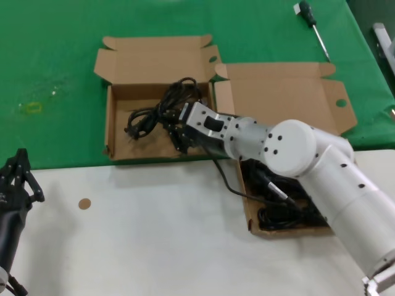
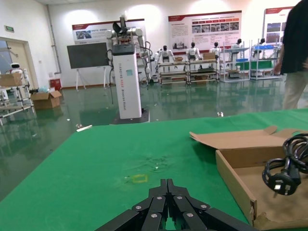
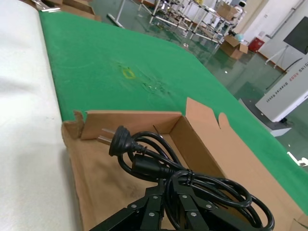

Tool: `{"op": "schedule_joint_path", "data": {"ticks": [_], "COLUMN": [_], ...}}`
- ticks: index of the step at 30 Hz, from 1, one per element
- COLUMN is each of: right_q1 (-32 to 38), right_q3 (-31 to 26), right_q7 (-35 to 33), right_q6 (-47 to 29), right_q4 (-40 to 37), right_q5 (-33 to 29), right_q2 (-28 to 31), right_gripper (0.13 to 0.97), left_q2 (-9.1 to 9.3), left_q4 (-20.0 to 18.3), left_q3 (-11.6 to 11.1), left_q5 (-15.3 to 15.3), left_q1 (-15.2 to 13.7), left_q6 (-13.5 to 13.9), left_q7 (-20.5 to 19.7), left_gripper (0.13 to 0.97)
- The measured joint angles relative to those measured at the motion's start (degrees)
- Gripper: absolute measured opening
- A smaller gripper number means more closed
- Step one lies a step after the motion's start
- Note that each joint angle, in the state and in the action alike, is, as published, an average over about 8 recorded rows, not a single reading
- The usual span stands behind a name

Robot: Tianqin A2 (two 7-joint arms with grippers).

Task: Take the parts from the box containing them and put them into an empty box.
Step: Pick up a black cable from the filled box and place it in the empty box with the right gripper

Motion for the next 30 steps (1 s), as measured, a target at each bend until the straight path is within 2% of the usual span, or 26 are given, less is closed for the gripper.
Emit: {"op": "schedule_joint_path", "data": {"ticks": [13, 30], "right_q1": [2.9, 3.1], "right_q3": [-0.2, -0.3], "right_q7": [-8.0, -9.2], "right_q6": [4.1, 4.3], "right_q4": [-9.4, -10.2], "right_q5": [6.8, 8.0], "right_q2": [-3.9, -4.3], "right_gripper": [0.169, 0.168], "left_q2": [0.00, 0.00], "left_q4": [0.0, 0.0], "left_q3": [0.0, 0.0], "left_q5": [0.0, 0.0], "left_q1": [0.0, 0.0], "left_q6": [0.0, 0.0], "left_q7": [0.0, 0.0], "left_gripper": [0.152, 0.152]}}
